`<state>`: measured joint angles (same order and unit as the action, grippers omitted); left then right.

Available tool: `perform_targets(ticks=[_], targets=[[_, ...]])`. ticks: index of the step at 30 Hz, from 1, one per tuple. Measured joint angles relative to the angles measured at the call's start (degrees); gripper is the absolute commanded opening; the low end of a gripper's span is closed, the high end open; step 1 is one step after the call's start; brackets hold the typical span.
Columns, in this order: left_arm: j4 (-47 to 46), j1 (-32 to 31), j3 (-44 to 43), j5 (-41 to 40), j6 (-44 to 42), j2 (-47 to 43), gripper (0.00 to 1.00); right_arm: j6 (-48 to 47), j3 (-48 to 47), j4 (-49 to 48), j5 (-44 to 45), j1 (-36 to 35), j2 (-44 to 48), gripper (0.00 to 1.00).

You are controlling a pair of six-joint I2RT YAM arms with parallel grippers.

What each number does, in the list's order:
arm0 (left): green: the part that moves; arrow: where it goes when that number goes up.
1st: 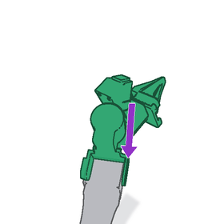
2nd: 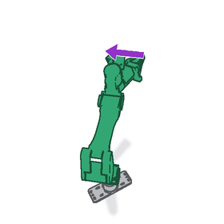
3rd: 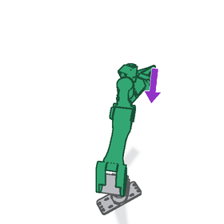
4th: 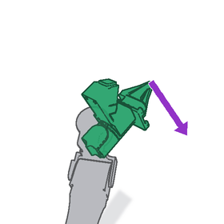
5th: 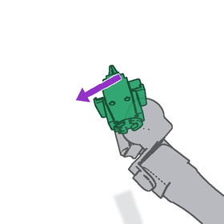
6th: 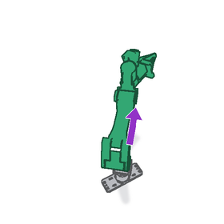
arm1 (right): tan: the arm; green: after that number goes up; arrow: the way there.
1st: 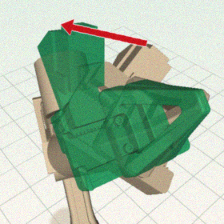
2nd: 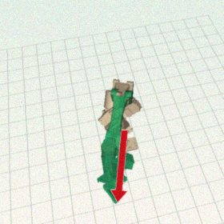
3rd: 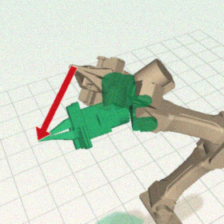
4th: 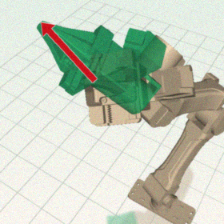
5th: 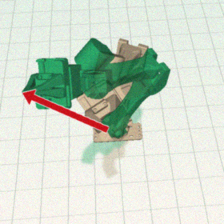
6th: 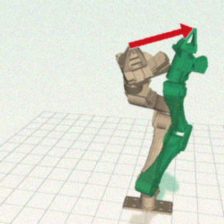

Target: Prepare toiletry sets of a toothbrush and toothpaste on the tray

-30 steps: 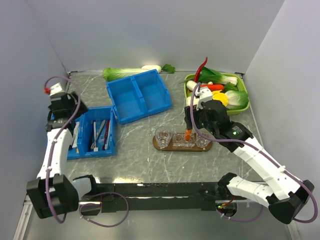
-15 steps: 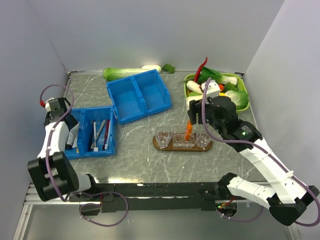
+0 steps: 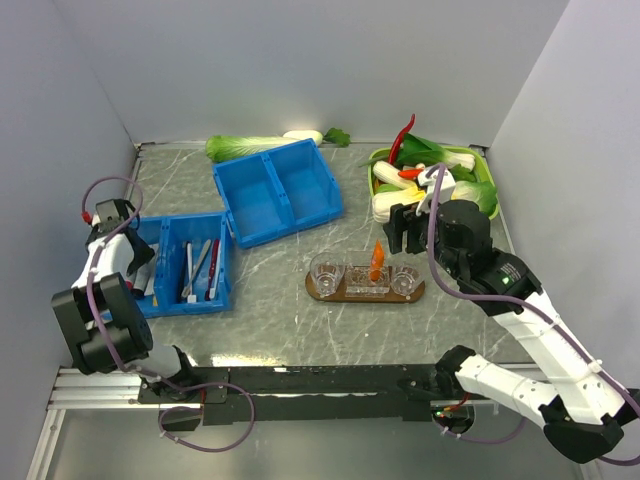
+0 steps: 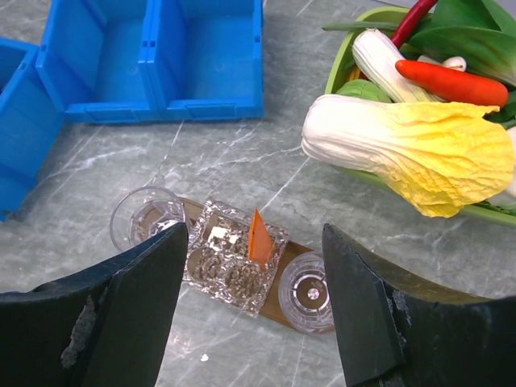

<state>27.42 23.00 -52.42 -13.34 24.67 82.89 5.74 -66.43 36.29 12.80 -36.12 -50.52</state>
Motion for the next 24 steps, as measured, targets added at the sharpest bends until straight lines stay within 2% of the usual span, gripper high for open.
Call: perform_targets(ticks=[12, 24], targets=[[0.57, -0.37, -2.27, -1.62, -0.02, 5.68, 0.41, 0.59, 0.00, 0.22, 0.07, 0.00, 0.42, 0.75], [1.81, -1.75, -4.02, -5.11, 0.04, 9.62, 0.53, 0.55, 0.33, 0.15, 1.31, 0.00, 2.73, 0.75]])
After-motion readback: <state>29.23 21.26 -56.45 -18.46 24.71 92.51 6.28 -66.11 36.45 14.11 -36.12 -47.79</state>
